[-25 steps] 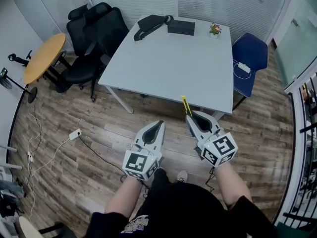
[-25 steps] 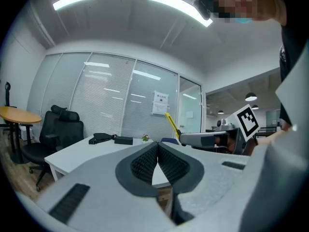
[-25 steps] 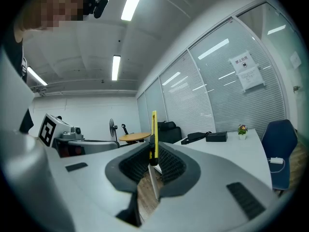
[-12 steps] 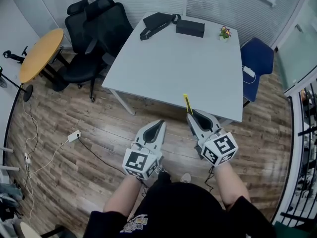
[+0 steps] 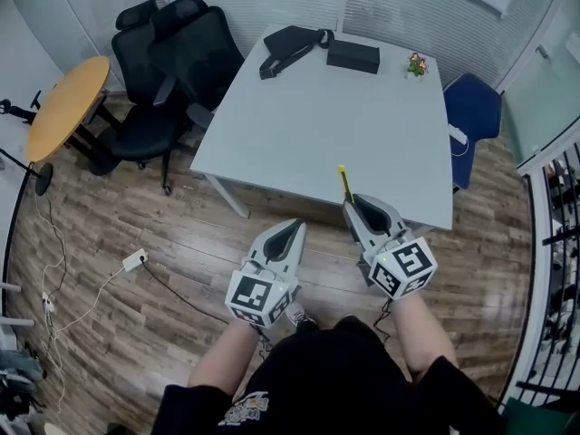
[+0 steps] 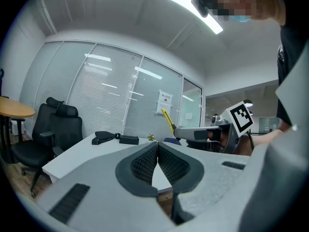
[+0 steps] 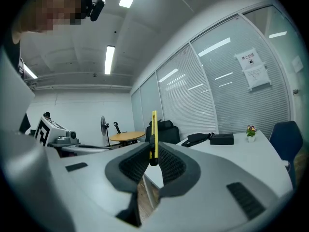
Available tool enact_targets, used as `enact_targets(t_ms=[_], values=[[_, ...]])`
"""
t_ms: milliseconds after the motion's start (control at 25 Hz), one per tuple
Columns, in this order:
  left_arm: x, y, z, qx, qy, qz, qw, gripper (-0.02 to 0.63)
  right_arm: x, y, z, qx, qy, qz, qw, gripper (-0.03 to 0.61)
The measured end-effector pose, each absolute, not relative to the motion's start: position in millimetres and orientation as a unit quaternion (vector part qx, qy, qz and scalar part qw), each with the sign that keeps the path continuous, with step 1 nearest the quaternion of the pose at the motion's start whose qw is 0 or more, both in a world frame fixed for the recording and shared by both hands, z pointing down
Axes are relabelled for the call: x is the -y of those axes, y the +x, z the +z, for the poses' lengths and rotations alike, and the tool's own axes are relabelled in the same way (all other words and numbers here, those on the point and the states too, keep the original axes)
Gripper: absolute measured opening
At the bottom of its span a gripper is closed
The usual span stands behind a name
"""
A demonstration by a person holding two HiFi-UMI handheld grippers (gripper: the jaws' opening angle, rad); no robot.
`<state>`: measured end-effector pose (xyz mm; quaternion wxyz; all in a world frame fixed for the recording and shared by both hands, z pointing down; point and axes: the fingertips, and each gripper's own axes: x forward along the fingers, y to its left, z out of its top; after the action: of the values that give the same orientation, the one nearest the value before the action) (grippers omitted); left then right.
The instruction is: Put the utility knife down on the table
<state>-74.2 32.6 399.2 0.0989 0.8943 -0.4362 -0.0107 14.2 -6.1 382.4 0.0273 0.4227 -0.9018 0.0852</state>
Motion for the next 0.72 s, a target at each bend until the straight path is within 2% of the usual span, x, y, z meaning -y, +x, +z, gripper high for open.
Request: enact_targets(t_ms=[720], values=[[26,-57,403,0.444,0.89,-0.002,0.101,0.006,80,26,382,0.907,0.41,0.088,0.02,0.057]])
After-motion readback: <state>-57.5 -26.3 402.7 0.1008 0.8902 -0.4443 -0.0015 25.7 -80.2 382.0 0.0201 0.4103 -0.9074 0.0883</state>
